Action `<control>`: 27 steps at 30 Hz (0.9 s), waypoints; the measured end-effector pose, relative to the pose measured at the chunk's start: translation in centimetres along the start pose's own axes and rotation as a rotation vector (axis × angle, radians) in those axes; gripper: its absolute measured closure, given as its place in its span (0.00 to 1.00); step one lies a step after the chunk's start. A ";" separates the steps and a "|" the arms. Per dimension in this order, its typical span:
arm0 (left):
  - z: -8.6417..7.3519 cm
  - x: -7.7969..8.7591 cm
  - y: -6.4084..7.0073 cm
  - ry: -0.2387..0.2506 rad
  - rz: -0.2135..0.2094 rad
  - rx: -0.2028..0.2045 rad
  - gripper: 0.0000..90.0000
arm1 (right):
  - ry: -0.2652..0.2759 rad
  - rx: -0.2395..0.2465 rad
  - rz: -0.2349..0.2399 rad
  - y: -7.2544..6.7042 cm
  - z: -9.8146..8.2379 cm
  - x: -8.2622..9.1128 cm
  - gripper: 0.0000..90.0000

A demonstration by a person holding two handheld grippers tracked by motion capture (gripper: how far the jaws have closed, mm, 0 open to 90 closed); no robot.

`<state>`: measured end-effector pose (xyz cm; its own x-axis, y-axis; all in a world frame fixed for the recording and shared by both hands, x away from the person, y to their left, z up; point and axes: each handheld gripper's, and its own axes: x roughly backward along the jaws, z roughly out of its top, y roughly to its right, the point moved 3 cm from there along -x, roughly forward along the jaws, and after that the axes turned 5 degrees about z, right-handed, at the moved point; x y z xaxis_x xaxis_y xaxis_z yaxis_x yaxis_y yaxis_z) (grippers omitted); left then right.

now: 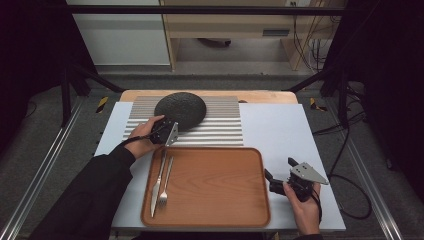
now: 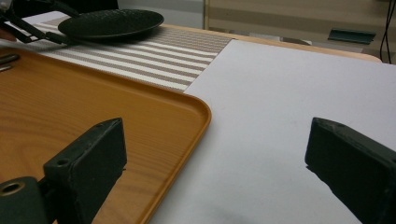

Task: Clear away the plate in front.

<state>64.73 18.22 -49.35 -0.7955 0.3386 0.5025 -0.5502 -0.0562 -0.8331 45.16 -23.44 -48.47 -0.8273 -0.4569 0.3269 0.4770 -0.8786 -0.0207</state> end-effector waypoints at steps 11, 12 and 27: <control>0.0 -0.6 0.2 -0.007 0.016 -0.013 0.59 | -0.001 -0.006 -0.006 0.2 0.0 0.1 0.06; 0.0 -0.6 0.2 -0.006 0.015 -0.013 0.59 | -0.001 -0.005 -0.006 0.2 0.0 0.0 0.06; 0.0 -0.9 0.4 -0.012 0.017 -0.042 0.66 | -0.002 -0.010 -0.009 0.2 0.0 0.1 0.06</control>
<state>65.17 17.87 -50.11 -0.8078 0.3263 0.4909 -0.5256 -0.0218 -0.8505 45.19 -23.66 -48.50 -0.8309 -0.4490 0.3287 0.4668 -0.8840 -0.0276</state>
